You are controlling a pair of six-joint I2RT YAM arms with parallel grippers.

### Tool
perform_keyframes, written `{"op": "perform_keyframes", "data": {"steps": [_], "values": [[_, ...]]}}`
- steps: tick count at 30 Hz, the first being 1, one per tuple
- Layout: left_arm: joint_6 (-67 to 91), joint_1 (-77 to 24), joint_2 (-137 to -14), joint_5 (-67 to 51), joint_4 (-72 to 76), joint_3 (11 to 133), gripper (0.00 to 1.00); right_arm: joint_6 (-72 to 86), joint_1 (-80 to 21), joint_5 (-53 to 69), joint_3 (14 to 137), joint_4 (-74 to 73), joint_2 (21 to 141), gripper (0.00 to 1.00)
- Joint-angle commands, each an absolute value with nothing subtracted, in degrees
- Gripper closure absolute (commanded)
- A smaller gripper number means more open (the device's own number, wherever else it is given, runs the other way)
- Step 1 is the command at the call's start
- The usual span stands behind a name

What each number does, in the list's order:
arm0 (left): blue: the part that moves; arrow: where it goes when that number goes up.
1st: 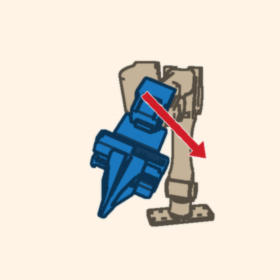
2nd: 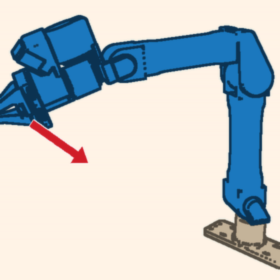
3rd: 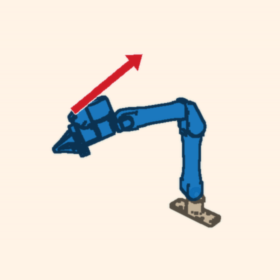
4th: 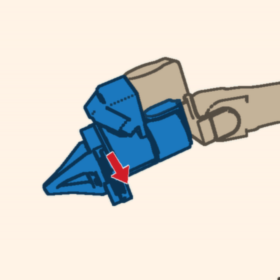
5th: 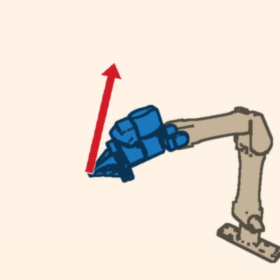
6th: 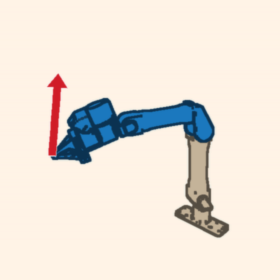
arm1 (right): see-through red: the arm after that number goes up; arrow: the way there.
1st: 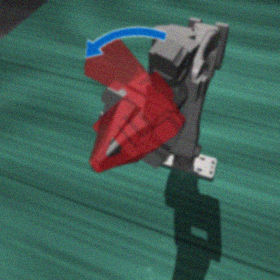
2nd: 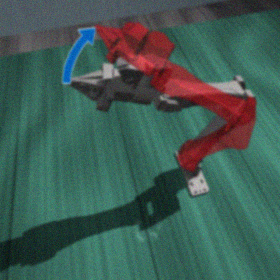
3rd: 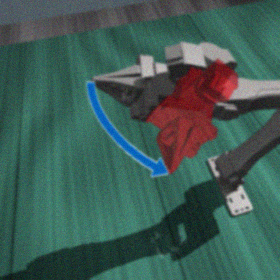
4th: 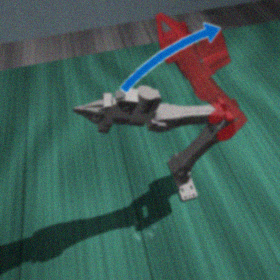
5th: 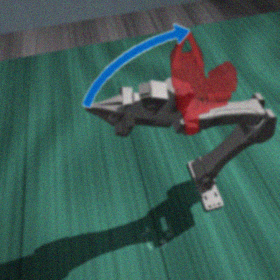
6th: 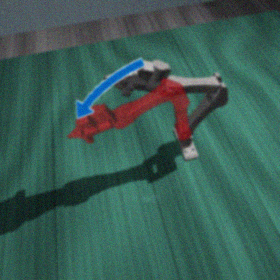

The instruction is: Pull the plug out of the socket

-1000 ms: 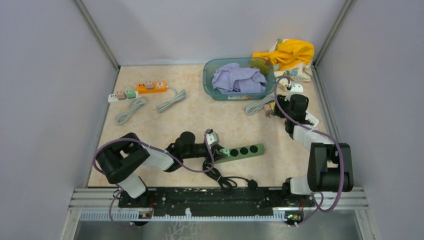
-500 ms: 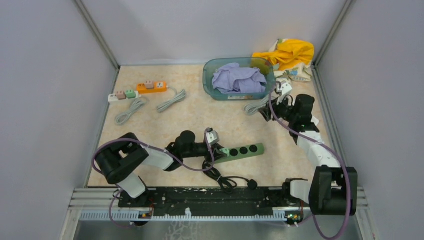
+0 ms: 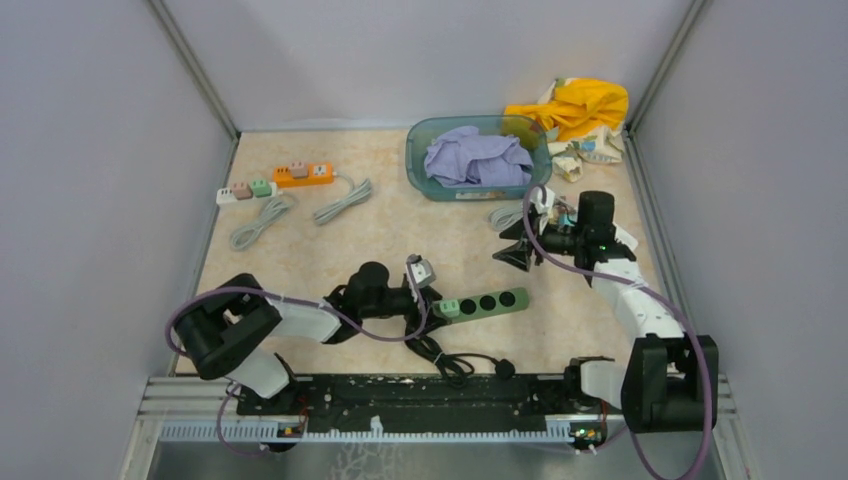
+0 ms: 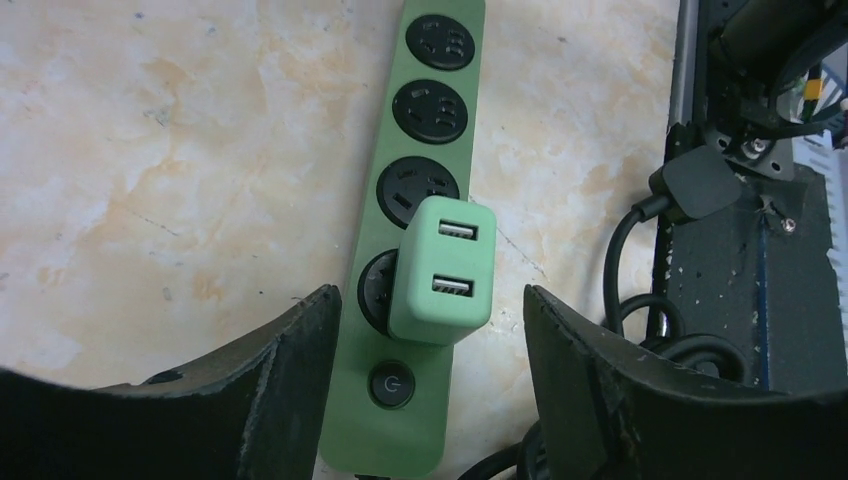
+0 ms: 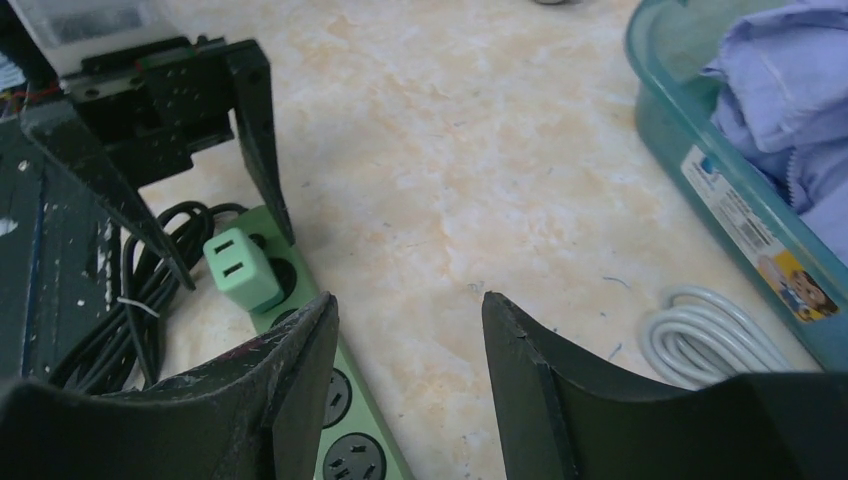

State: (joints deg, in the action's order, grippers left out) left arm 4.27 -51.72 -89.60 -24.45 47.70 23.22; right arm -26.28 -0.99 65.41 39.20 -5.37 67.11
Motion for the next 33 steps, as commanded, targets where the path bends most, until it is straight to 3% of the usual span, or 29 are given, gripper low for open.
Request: {"op": "perform_keyframes", "data": {"steps": [1, 10, 15, 27, 33], "values": [[4.3, -51.7, -84.0, -23.0, 44.9, 22.3, 0.26, -37.8, -4.3, 70.4, 42.7, -12.9, 65.7, 0.45], [2.9, -51.7, -71.7, -20.3, 42.7, 17.8, 0.17, -52.1, -8.7, 74.8, 43.0, -23.0, 65.8, 0.38], [3.0, -51.5, -63.6, -16.6, 44.2, 12.8, 0.01, -55.5, -12.9, 73.1, 42.8, -24.8, 66.5, 0.36], [5.5, -51.5, -55.1, -12.4, 46.9, 3.7, 0.0, -59.7, -28.8, 55.6, 42.0, -23.9, 72.3, 0.33], [5.7, -51.5, -56.3, -12.7, 48.4, 2.2, 0.0, -52.8, -35.2, 46.3, 40.7, -15.7, 74.0, 0.33]]}}
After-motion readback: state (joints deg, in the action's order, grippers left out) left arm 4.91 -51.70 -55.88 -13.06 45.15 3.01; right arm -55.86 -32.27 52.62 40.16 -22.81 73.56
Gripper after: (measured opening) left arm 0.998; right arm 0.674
